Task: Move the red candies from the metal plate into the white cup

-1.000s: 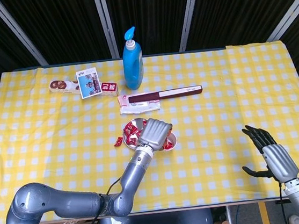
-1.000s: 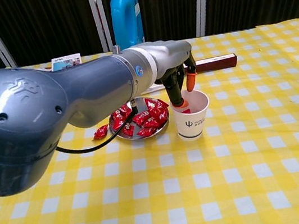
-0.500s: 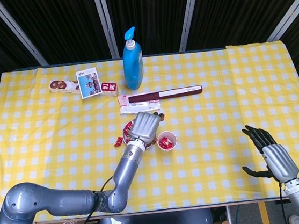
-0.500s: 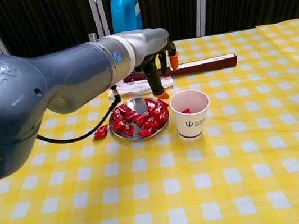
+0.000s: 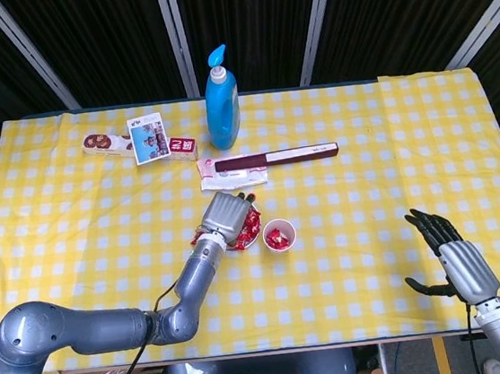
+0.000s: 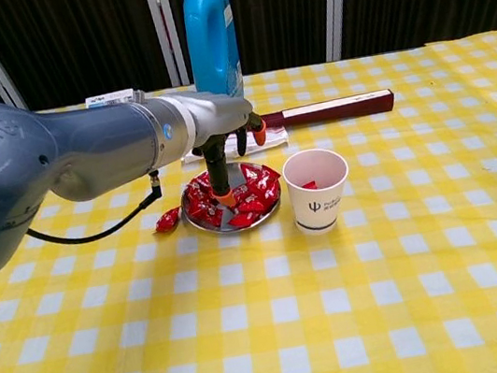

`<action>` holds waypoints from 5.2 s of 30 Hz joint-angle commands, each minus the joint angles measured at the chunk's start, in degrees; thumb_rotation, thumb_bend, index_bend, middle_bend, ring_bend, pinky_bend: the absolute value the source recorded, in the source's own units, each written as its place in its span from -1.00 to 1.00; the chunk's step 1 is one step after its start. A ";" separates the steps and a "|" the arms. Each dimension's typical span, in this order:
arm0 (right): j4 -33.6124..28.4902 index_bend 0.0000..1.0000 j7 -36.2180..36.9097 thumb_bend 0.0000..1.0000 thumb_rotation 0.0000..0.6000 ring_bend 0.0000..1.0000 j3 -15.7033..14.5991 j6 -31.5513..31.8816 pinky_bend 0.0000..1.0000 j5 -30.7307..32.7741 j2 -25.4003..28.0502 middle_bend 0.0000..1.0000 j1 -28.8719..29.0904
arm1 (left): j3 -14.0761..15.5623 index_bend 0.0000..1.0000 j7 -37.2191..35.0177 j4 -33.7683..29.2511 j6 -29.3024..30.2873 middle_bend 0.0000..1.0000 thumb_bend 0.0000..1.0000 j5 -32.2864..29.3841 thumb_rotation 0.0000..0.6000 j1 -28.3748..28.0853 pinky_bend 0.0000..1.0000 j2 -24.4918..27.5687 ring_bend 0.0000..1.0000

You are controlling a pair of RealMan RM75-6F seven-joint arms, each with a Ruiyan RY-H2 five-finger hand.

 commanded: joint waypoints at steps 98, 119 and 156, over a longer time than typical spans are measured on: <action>0.01 -1.00 0.39 -0.45 1.00 -1.00 0.17 0.33 -1.00 -0.08 0.04 -1.00 -0.08 | -4.57 -0.31 -8.37 -5.42 5.08 -0.24 -0.53 7.80 1.00 -0.41 0.84 -0.81 0.74; -0.13 -1.00 0.36 -0.44 1.00 -1.00 0.19 0.04 -1.00 0.11 0.04 -1.00 0.02 | 0.23 -0.39 0.17 -0.04 4.60 -0.37 -0.71 -5.54 1.00 -0.32 0.84 -0.96 0.74; -0.21 -1.00 0.60 -0.45 1.00 -1.00 0.12 -0.12 -1.00 0.10 0.13 -1.00 0.09 | 0.34 0.11 1.33 13.23 1.73 0.33 -0.16 -1.49 1.00 0.96 0.85 -10.42 0.74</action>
